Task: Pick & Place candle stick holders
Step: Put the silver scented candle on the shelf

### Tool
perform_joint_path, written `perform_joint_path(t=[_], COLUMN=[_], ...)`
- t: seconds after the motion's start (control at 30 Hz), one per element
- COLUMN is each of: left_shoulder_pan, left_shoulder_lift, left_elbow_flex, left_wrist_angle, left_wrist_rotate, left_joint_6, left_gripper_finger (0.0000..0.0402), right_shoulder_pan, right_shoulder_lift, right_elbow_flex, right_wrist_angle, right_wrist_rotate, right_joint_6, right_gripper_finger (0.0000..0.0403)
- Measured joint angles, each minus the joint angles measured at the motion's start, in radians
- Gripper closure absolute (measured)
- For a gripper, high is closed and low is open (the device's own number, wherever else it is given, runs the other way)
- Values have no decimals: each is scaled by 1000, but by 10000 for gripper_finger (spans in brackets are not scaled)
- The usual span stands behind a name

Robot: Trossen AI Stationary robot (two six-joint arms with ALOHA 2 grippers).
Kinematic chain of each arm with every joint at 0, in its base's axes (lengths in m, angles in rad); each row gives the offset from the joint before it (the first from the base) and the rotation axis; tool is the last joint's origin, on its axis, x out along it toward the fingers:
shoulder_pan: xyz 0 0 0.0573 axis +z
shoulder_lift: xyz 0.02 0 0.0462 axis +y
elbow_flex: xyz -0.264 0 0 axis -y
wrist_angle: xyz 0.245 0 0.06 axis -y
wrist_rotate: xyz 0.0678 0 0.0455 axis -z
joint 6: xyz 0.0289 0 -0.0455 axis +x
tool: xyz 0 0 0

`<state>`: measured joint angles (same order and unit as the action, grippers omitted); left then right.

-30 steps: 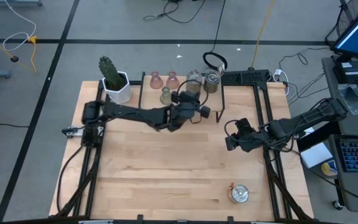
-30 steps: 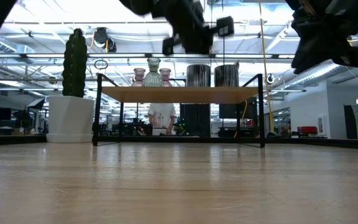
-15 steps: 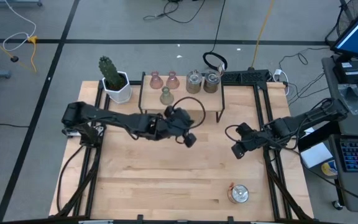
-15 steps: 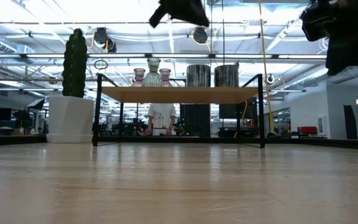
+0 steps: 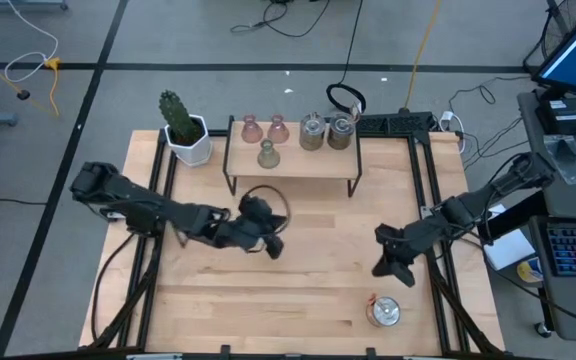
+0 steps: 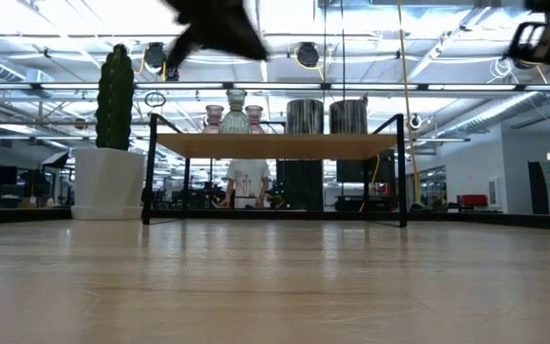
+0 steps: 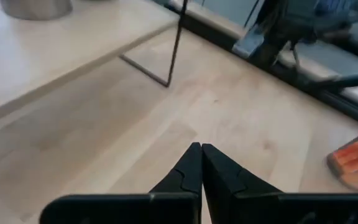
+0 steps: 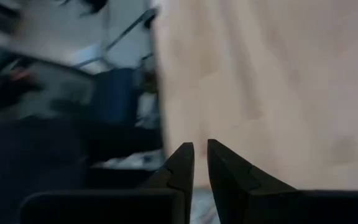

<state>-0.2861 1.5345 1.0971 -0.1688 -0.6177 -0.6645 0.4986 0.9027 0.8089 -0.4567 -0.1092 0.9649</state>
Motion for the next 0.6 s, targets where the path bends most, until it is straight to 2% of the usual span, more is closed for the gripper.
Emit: perform_joint_path(t=[0.07, 0.13, 0.27, 0.43, 0.6], left_shoulder_pan=[-22, -46, -89, -118, -121], left_shoulder_lift=[-53, -120, -194, -239, -261], left_elbow_flex=[-76, -161, -296, -430, -529], left_wrist_angle=[84, 81, 151, 294, 447], left_wrist_rotate=[-20, -47, -81, -117, -88], left_joint_6=[-25, -51, -55, -52, -44], left_gripper_finger=[389, 389, 399, 391, 397], right_shoulder_pan=[20, 37, 56, 76, 110], right_shoulder_lift=[1, 0, 1, 6, 14], right_elbow_flex=[0, 0, 0, 1, 2], right_wrist_angle=[-1, 3, 13, -10, -45], right_wrist_rotate=[-40, -59, -87, -106, -109], right_joint_6=[47, 89, 193, 317, 409], right_gripper_finger=[382, 396, 400, 402, 402])
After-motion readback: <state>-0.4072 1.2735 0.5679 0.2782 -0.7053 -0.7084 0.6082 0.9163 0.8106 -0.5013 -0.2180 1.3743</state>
